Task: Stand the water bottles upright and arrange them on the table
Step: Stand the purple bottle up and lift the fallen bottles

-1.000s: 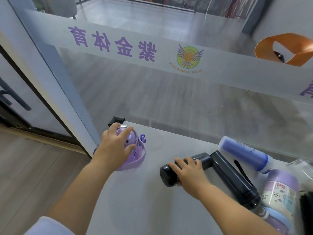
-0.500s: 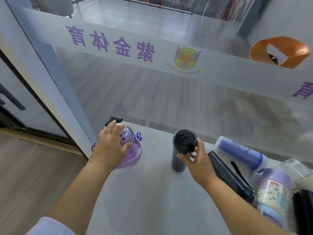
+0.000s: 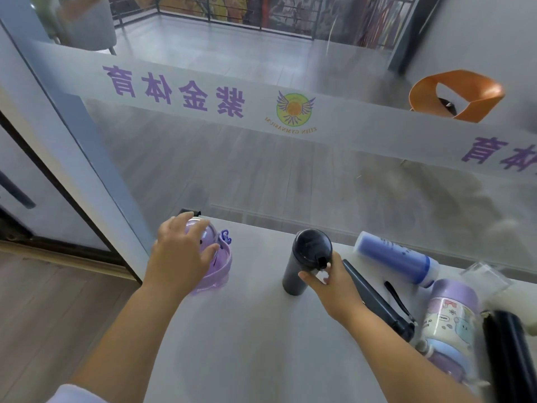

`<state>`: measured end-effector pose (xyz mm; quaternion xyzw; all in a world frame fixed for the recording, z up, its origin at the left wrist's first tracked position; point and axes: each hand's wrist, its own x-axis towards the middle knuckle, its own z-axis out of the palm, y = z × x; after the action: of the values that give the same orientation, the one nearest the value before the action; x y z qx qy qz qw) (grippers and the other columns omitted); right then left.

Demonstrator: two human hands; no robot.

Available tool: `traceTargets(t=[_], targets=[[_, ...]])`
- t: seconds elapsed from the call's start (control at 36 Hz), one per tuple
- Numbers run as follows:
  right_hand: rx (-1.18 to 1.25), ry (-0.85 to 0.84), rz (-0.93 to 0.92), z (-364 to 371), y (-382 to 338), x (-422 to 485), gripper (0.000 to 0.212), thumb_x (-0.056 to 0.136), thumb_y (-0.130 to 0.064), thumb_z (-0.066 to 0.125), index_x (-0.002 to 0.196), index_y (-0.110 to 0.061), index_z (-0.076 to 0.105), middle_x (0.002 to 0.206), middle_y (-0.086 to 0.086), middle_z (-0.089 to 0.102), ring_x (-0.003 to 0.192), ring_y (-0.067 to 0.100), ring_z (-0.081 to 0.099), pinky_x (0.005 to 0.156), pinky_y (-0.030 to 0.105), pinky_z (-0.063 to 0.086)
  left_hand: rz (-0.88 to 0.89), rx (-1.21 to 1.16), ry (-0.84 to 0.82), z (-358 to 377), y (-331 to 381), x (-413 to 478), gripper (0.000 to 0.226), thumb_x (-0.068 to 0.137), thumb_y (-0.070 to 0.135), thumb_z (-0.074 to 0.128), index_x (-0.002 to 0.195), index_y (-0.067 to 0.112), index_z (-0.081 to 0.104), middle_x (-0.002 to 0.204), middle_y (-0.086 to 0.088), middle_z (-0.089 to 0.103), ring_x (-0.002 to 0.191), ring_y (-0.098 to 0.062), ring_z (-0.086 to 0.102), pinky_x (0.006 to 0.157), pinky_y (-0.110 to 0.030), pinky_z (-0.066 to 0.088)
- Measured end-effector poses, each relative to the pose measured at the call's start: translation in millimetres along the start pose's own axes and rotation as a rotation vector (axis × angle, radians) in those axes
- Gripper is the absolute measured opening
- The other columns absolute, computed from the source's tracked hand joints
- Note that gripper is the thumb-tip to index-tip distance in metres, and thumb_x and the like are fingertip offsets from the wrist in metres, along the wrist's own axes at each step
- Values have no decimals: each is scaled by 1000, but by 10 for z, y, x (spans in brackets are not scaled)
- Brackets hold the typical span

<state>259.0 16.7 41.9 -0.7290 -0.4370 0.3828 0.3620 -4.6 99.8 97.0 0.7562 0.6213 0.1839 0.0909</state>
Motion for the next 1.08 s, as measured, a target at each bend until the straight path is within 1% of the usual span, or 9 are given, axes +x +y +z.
traceTargets(t=[0.14, 0.28, 0.39, 0.56, 0.75, 0.92, 0.97, 1.0, 1.08], targets=[[-67, -10, -22, -146, -6, -121, 65, 80, -32, 72, 135, -27, 38, 137, -9, 46, 127, 14, 43, 107, 37, 39, 226, -112, 108, -154, 358, -179, 27, 74, 34, 66, 92, 15, 69, 102, -6, 68, 95, -32, 62, 80, -46, 53], [-307, 42, -122, -420, 105, -300, 54, 86, -32, 66, 133, -18, 45, 132, -1, 50, 119, 13, 50, 98, 24, 39, 382, -146, 4, -51, 729, -466, 19, 79, 36, 65, 88, 21, 69, 88, 4, 70, 77, -18, 67, 64, -30, 55], [-396, 64, -121, -691, 313, -431, 43, 86, -31, 65, 125, -17, 53, 126, 4, 54, 112, 19, 54, 95, 29, 44, 420, -87, -185, 246, 946, -686, 24, 82, 46, 56, 86, 26, 69, 84, 9, 71, 69, -15, 68, 55, -30, 55], [-473, 27, -55, -1156, 614, -576, 31, 87, -28, 64, 116, -17, 60, 118, -1, 59, 107, 16, 57, 86, 21, 42, 398, -20, -526, 725, 1377, -931, 35, 92, 45, 46, 120, 28, 56, 121, 9, 59, 106, -17, 57, 89, -32, 49], [-583, 29, 27, -1786, 905, -563, 29, 88, -31, 61, 114, -20, 60, 118, -4, 60, 107, 15, 55, 91, 28, 46, 489, 130, -659, 1212, 1990, -918, 40, 92, 41, 45, 127, 22, 49, 130, 2, 50, 118, -24, 46, 96, -37, 43], [-641, 78, 83, -2209, 1068, -331, 31, 88, -31, 59, 117, -19, 59, 121, -2, 59, 110, 20, 55, 88, 33, 46, 620, 165, -573, 1611, 2400, -827, 88, 37, 38, 89, 117, 25, 57, 117, -3, 65, 106, -31, 63, 77, -36, 59], [-671, 91, 83, -2315, 1100, -218, 30, 88, -30, 58, 116, -19, 58, 122, 1, 57, 109, 22, 54, 88, 35, 47, 647, 176, -605, 1720, 2563, -810, 96, 49, 33, 87, 134, 30, 42, 142, -5, 47, 129, -37, 45, 99, -43, 47], [-695, 97, 75, -2358, 1117, -154, 30, 88, -30, 58, 116, -18, 58, 122, 2, 57, 110, 24, 53, 89, 36, 47, 672, 167, -609, 1801, 2619, -829, 94, 64, 26, 80, 142, 33, 28, 154, -4, 27, 140, -38, 24, 112, -47, 31], [-758, 94, 50, -2450, 1153, 26, 34, 88, -29, 58, 119, -16, 56, 124, 5, 55, 112, 25, 50, 93, 35, 44, 677, 208, -672, 1958, 2680, -869, 90, 81, 15, 64, 145, 39, 5, 159, 1, -3, 144, -37, -12, 115, -56, -5]])
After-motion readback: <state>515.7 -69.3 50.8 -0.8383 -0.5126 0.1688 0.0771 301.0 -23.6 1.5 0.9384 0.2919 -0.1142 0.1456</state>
